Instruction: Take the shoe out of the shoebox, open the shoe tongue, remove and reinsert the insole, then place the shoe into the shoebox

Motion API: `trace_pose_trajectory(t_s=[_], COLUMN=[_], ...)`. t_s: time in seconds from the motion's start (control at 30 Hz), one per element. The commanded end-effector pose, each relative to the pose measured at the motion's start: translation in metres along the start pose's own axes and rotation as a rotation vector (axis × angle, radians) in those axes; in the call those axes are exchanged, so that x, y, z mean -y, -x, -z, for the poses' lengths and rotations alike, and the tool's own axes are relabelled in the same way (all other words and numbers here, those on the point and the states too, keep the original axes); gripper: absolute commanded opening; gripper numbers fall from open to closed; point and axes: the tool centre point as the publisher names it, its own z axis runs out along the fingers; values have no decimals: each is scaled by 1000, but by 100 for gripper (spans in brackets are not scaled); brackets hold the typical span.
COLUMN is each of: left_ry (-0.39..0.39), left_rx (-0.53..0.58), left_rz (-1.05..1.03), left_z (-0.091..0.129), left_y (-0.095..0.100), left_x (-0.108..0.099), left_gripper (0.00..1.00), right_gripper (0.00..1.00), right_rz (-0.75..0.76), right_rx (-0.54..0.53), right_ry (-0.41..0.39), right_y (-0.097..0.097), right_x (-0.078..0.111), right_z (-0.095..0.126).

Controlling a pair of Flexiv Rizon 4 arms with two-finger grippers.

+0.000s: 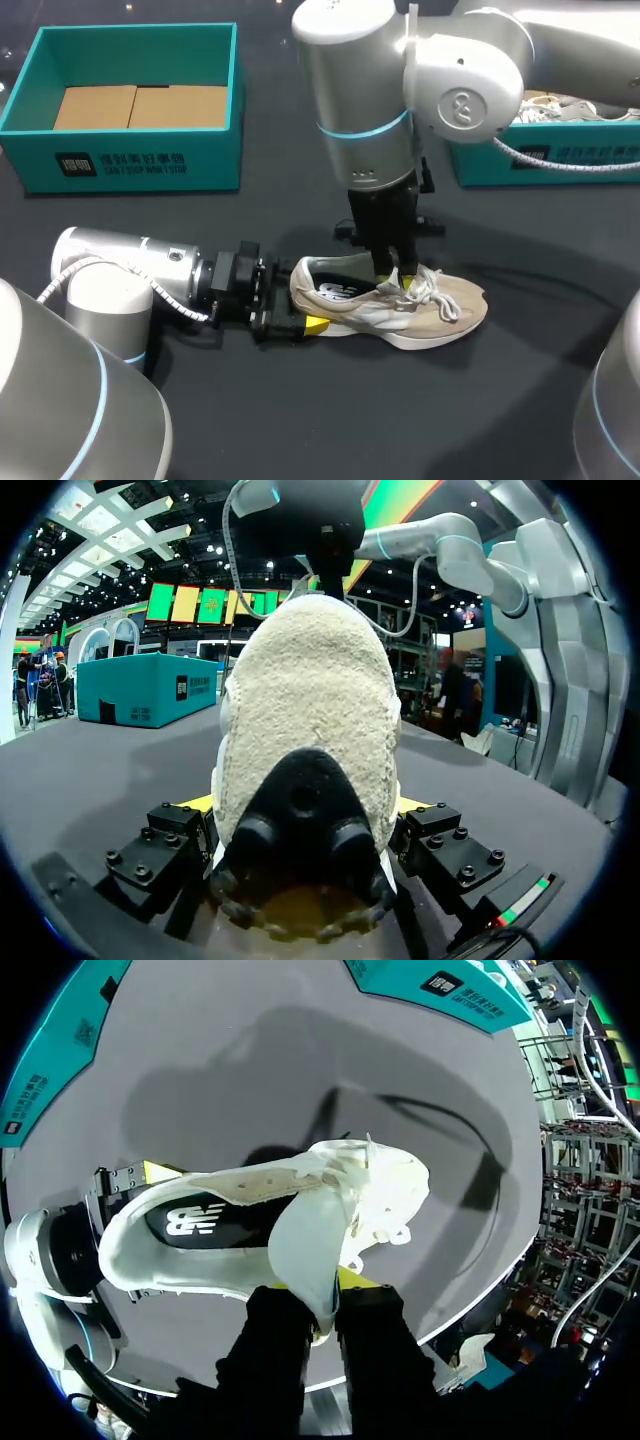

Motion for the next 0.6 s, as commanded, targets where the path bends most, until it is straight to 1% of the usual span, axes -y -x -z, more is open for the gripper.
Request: trace_pose_trajectory(t_s=[0.03, 0.13, 0.27, 0.33, 0.37, 0.4, 0.6], left_ry=[0, 0, 0, 0, 0, 0, 0], left_rx=[2, 2, 2, 2, 2, 2, 2], left_rz=[1, 1, 1, 1, 1, 1, 1], left_z=[-1, -1, -1, -1, -1, -1, -1], left_y=[-1, -1, -1, -1, -1, -1, -1], left_x=[-1, -1, -1, -1, -1, -1, -1], left_gripper=[0, 0, 0, 0, 0, 0, 0], right_gripper=[0, 0, 0, 0, 0, 0, 0], right_rz=[25, 61, 79, 134, 135, 100, 100], right_rx=[-58, -106, -167, -235, -269, -280, -280], right_ry=[20, 52, 62, 91, 74, 25, 25], right_y=[20, 35, 57, 68, 75, 81, 81], right_x=[-2, -5, -8, -10, -11, -13, -13], right_z=[-3, -3, -6, -8, -10, -14, -14])
